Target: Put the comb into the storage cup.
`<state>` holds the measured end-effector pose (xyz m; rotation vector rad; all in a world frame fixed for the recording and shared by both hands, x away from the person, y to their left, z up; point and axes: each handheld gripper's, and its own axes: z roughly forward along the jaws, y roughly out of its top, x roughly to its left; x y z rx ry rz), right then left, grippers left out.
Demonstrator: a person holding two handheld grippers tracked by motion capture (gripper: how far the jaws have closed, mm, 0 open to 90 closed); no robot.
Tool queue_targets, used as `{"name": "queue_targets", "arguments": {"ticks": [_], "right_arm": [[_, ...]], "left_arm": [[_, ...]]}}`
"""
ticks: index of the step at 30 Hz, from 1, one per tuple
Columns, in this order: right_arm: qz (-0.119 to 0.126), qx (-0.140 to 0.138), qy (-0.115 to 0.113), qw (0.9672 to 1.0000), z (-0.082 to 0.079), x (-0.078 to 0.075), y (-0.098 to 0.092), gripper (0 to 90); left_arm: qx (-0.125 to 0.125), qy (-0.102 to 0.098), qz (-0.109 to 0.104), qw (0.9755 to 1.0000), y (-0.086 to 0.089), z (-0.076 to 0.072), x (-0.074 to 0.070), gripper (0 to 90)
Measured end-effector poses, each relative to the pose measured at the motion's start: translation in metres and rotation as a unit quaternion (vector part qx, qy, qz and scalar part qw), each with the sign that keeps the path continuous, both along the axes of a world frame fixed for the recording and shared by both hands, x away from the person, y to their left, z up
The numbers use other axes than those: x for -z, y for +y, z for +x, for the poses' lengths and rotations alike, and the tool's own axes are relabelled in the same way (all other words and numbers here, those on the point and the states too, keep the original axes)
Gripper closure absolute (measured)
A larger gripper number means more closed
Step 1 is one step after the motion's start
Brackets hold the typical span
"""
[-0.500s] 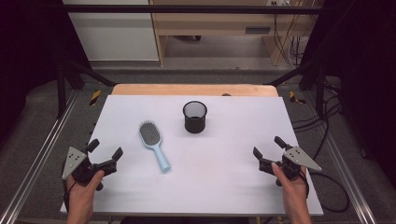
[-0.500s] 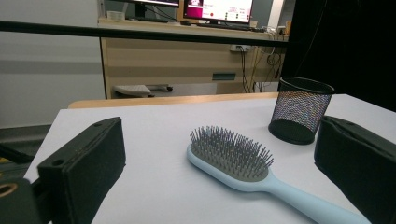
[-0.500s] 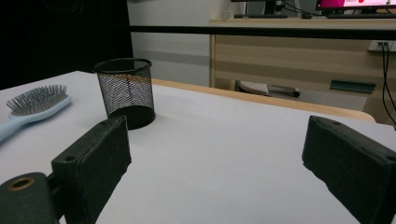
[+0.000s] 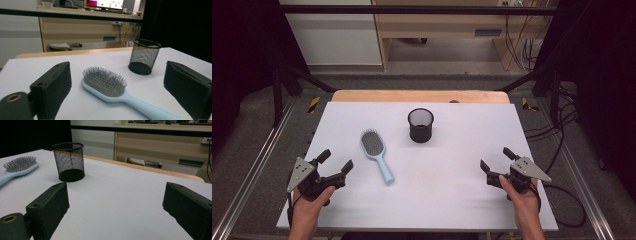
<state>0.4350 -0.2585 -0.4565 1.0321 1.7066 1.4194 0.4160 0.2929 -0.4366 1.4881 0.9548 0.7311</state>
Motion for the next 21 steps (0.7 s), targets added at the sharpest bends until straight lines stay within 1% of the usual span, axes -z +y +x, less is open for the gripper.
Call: {"name": "queue_targets", "arguments": {"ticks": [3, 5, 8, 10, 14, 16, 17, 19, 21], "right_arm": [[0.005, 0.001, 0.0, 1.0, 0.0, -0.001, -0.001, 6.7], [0.004, 0.002, 0.002, 1.0, 0.0, 0.0, -0.001, 6.6], [0.003, 0.003, 0.005, 1.0, 0.001, 0.0, 0.0, 6.6], [0.002, 0.002, 0.008, 1.0, 0.001, 0.0, 0.001, 6.6], [0.002, 0.0, 0.007, 1.0, 0.0, 0.0, 0.001, 6.6], [0.002, 0.0, 0.008, 1.0, 0.0, 0.0, 0.001, 6.6], [0.002, 0.0, 0.009, 1.0, 0.0, 0.0, 0.002, 6.6], [0.002, -0.001, 0.01, 0.9999, 0.0, 0.001, 0.002, 6.6], [0.002, -0.002, 0.01, 0.9999, 0.0, 0.0, 0.002, 6.7]], "left_arm": [[0.009, 0.01, 0.003, 0.9999, -0.009, 0.003, 0.0, 16.9], [0.013, 0.015, 0.017, 0.9997, -0.016, 0.005, -0.005, 23.1], [0.028, 0.02, 0.025, 0.9991, -0.028, 0.008, -0.012, 31.2], [0.033, 0.027, 0.028, 0.9987, -0.037, 0.009, -0.014, 37.6], [0.044, 0.036, 0.044, 0.9974, -0.052, 0.012, -0.014, 52.9], [0.049, 0.047, 0.051, 0.9964, -0.06, 0.015, -0.013, 59.4], [0.058, 0.058, 0.055, 0.9952, -0.065, 0.016, -0.012, 63.2], [0.065, 0.069, 0.063, 0.9935, -0.072, 0.019, -0.011, 68.9], [0.076, 0.08, 0.071, 0.9914, -0.079, 0.022, -0.009, 76.4]]}}
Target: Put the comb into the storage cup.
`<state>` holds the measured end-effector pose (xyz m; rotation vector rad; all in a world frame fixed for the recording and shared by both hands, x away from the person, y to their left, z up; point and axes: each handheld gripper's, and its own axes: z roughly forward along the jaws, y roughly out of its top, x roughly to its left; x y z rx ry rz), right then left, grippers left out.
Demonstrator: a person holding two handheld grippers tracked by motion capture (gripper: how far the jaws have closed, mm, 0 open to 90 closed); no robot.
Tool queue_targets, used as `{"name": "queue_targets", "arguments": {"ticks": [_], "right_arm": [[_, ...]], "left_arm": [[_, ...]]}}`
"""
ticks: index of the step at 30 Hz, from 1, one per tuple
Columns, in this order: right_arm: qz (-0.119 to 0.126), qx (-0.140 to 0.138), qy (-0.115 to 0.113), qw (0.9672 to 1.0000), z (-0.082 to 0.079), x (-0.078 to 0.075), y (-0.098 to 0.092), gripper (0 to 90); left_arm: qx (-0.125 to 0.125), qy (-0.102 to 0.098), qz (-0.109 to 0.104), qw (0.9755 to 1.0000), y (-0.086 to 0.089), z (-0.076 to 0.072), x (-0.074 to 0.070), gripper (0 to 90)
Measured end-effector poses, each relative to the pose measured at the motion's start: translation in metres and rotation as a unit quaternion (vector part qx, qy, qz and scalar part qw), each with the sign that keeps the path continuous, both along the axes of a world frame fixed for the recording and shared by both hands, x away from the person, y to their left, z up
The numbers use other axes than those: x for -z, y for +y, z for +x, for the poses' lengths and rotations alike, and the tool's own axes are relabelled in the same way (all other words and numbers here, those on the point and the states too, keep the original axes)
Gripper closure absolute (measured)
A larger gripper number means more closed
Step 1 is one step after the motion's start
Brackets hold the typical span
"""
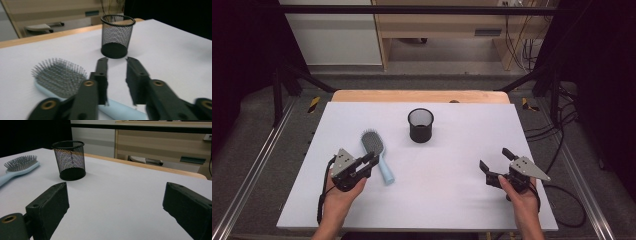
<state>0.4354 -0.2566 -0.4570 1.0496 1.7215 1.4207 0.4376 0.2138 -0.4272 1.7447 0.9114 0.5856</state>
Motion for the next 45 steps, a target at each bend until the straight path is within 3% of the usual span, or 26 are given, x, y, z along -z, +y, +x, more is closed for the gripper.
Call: {"name": "queue_targets", "arguments": {"ticks": [5, 13, 18, 26, 30, 39, 45], "right_arm": [[0.0, -0.003, 0.003, 1.0, 0.0, 0.0, 0.001, 7.1], [-0.005, -0.01, 0.005, 0.9999, 0.0, 0.0, 0.004, 7.4], [-0.01, -0.013, 0.007, 0.9998, 0.0, 0.0, 0.004, 7.4], [-0.008, -0.015, 0.01, 0.9998, 0.0, 0.0, 0.005, 7.3], [-0.012, -0.018, 0.011, 0.9997, 0.0, 0.001, 0.006, 7.3], [-0.02, -0.023, 0.015, 0.9994, 0.0, 0.002, 0.008, 7.3], [-0.024, -0.025, 0.018, 0.9992, 0.001, 0.003, 0.009, 7.3]], "left_arm": [[0.028, 0.035, 0.015, 0.9989, -0.015, 0.005, 0.006, 89.5], [0.039, 0.077, 0.05, 0.9951, -0.035, 0.008, 0.023, 90.0], [0.046, 0.108, 0.073, 0.9904, -0.044, 0.012, 0.035, 90.0], [0.047, 0.133, 0.104, 0.9845, -0.055, 0.016, 0.045, 90.0], [0.05, 0.138, 0.108, 0.9833, -0.056, 0.017, 0.045, 90.0], [0.056, 0.149, 0.131, 0.9785, -0.051, 0.015, 0.04, 90.0], [0.058, 0.154, 0.157, 0.9738, -0.043, 0.014, 0.039, 90.0]]}}
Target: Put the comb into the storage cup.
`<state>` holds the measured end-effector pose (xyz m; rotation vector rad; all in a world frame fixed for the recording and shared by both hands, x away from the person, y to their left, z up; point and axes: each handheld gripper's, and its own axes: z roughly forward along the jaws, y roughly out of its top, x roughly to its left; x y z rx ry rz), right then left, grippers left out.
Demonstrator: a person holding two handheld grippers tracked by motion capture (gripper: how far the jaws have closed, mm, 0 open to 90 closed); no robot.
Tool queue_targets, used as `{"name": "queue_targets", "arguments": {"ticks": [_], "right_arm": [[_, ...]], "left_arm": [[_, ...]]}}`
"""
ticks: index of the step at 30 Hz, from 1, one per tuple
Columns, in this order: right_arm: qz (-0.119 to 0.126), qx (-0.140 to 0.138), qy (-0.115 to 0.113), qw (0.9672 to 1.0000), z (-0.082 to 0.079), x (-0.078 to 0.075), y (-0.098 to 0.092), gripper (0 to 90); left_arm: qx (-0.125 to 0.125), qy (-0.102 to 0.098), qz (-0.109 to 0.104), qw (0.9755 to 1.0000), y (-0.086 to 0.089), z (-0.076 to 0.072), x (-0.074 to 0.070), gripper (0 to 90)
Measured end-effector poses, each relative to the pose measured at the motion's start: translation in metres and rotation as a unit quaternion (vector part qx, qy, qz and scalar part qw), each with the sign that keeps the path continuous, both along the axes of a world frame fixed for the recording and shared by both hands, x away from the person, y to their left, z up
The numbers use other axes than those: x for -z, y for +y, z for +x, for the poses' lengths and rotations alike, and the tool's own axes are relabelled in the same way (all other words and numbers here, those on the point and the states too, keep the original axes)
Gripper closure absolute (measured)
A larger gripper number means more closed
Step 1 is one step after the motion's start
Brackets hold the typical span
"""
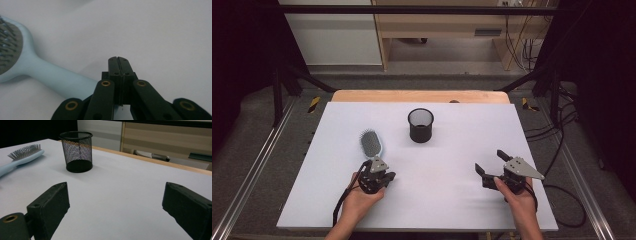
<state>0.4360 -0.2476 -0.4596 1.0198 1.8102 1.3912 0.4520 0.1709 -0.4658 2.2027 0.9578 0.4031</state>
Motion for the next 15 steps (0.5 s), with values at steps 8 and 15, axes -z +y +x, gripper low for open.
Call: {"name": "queue_targets", "arguments": {"ticks": [8, 15], "right_arm": [[-0.003, -0.003, 0.001, 1.0, 0.0, 0.0, 0.001, 7.2], [-0.007, -0.006, 0.006, 0.9999, 0.0, 0.001, 0.003, 7.1]], "left_arm": [[-0.011, 0.008, 0.0, 0.9999, 0.021, -0.003, 0.002, 90.0], [-0.024, 0.008, 0.008, 0.9997, 0.044, -0.011, 0.004, 90.0]]}}
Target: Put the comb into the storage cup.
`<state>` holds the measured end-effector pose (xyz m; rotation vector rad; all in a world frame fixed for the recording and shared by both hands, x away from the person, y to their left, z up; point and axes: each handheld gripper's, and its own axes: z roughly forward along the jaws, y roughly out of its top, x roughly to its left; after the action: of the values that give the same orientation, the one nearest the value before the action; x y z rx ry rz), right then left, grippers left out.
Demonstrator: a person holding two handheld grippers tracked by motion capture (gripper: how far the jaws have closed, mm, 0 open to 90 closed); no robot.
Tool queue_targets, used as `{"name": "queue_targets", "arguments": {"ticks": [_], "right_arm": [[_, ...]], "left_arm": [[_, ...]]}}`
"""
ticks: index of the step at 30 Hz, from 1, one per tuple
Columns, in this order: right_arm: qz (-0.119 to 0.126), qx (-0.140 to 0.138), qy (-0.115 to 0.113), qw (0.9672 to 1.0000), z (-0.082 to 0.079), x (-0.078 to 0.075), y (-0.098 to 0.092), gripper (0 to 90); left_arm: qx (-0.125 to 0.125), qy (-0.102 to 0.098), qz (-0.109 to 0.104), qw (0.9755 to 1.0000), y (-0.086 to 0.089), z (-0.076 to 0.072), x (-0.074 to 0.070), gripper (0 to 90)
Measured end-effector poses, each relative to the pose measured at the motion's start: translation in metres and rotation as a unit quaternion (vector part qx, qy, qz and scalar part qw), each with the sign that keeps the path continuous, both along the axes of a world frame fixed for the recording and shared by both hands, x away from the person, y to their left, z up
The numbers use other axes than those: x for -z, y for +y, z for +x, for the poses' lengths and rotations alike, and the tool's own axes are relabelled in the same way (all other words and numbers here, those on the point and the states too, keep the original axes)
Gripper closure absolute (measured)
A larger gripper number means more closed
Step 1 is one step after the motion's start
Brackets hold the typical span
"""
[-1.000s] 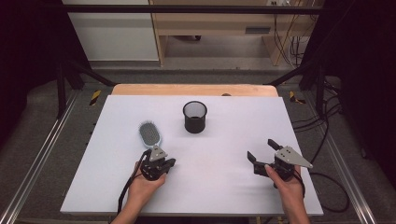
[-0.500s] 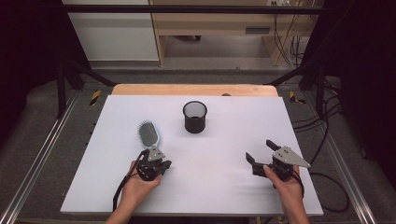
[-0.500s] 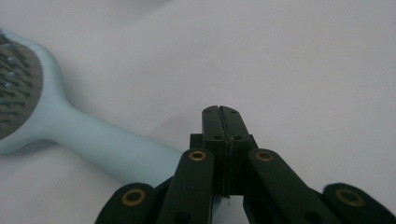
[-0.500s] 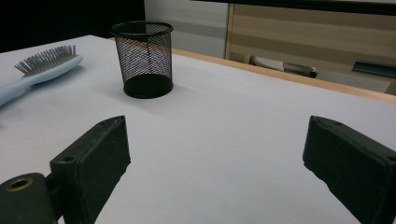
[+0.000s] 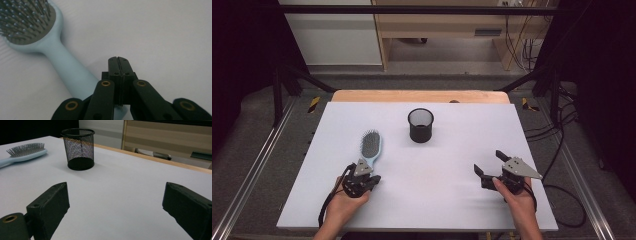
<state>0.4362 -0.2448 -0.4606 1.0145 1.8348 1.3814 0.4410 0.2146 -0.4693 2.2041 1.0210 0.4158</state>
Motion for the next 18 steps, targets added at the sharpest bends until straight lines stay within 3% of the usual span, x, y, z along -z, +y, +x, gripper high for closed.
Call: {"name": "queue_targets", "arguments": {"ticks": [18], "right_arm": [[0.002, -0.002, 0.005, 1.0, 0.001, 0.001, 0.001, 6.9]], "left_arm": [[-0.048, -0.007, -0.002, 0.9988, 0.065, -0.003, 0.0, 90.0]]}}
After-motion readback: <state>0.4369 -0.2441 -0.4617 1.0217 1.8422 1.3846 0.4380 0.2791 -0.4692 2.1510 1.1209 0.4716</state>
